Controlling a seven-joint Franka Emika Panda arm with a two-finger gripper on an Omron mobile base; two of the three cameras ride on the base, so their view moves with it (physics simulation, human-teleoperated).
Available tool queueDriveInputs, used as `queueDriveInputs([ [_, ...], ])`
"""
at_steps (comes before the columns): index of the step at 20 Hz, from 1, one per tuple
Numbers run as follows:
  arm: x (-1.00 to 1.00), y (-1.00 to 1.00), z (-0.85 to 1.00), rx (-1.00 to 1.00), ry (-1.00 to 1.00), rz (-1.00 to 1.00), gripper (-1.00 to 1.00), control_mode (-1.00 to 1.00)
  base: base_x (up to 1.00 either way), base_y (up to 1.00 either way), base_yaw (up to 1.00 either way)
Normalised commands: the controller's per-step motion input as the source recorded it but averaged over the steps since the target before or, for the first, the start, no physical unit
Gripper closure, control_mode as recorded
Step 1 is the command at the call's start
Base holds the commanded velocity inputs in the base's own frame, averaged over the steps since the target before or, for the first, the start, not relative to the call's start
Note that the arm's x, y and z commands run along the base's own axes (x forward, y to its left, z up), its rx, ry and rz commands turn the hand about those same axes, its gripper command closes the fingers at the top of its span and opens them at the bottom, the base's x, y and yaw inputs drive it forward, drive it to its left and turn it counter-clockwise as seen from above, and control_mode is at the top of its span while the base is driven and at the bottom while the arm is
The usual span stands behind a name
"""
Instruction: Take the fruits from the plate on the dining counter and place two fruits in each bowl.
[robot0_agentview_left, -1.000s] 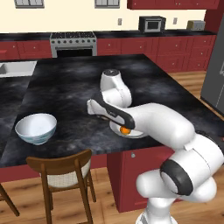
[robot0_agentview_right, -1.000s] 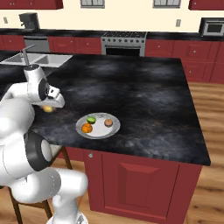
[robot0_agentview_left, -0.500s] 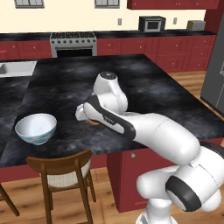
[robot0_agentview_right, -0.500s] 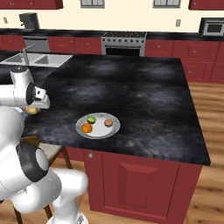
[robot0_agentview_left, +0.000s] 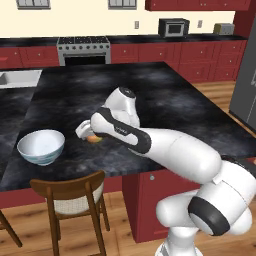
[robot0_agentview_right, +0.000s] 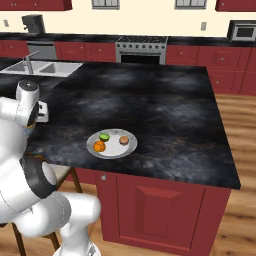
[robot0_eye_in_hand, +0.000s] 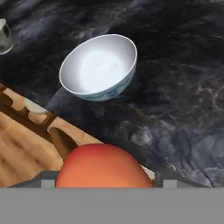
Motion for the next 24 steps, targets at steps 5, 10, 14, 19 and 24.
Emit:
queueDriveInputs([
  [5, 0.35, 0.70, 0.00, 0.02, 0.00, 0.05, 1.00, -1.00, 0.00, 0.00, 0.00],
  [10, 0.29, 0.61, 0.00, -0.01, 0.03, 0.00, 1.00, -1.00, 0.00, 0.00, 0.00],
  [14, 0.27, 0.34, 0.00, -0.02, 0.02, -0.01, 1.00, -1.00, 0.00, 0.00, 0.00],
  [19, 0.24, 0.12, 0.01, -0.03, 0.00, -0.03, 1.00, -1.00, 0.00, 0.00, 0.00],
  [24, 0.39, 0.47, -0.27, -0.14, 0.00, -0.02, 1.00, -1.00, 0.00, 0.00, 0.00],
])
